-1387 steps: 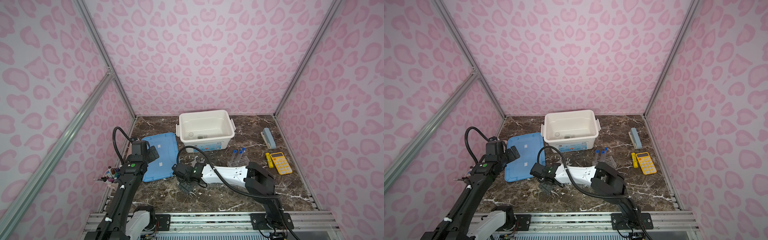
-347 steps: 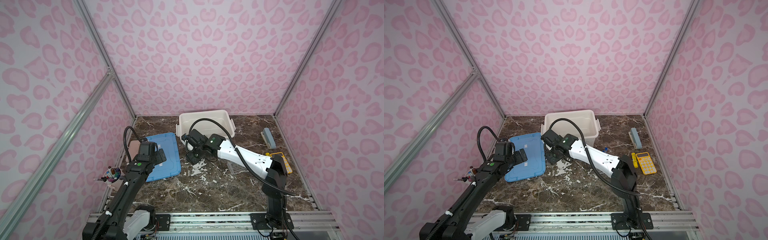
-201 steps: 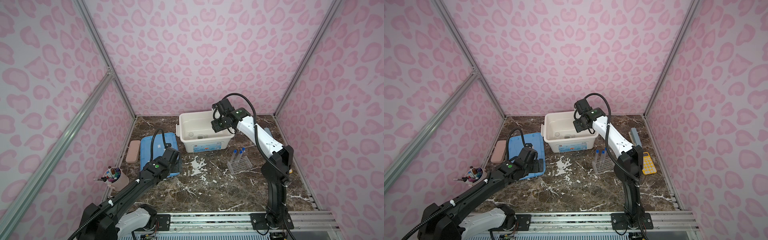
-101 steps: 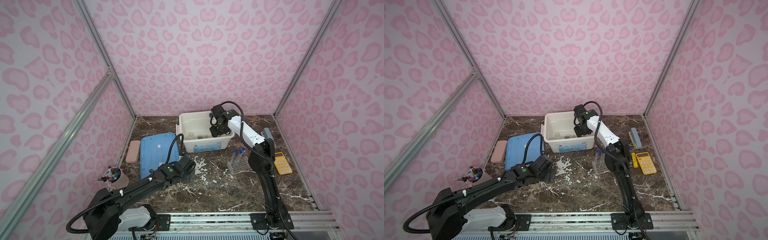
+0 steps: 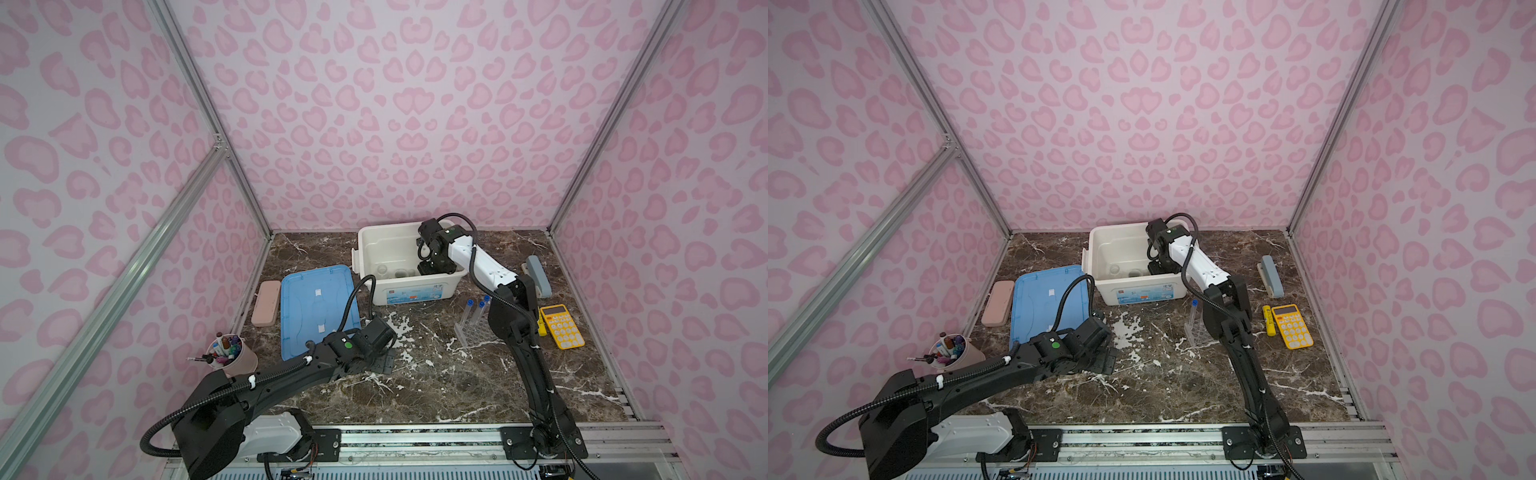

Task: Organize the chemistry lab equipment
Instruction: 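Lower the dish into the bin with right gripper while left gripper hovers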

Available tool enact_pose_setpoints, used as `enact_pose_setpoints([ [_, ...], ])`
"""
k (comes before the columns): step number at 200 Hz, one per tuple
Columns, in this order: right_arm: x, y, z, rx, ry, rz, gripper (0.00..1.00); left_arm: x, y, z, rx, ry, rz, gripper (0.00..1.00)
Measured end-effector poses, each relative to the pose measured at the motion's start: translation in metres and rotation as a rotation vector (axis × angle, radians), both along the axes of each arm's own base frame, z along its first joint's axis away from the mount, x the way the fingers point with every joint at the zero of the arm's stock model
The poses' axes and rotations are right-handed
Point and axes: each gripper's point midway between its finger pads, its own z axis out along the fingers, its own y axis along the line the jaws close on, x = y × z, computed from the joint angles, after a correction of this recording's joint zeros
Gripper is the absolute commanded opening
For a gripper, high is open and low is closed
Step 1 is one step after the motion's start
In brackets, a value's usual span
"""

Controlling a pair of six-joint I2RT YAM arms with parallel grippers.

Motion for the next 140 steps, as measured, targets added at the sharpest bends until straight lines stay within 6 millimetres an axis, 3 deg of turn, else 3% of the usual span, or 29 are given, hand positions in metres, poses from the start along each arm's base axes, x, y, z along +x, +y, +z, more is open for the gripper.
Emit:
enact_pose_setpoints([
  [87, -0.005, -0.001, -0.026, -0.002, 0.063, -0.01, 0.61, -0.015, -0.002, -0.023, 0.031, 0.081, -0.032, 0.94],
  [140, -0.005, -0.002, -0.029, 0.004, 0.074, -0.021, 0.62, -0.018, -0.003, -0.028, 0.028, 0.095, -0.027, 0.94],
])
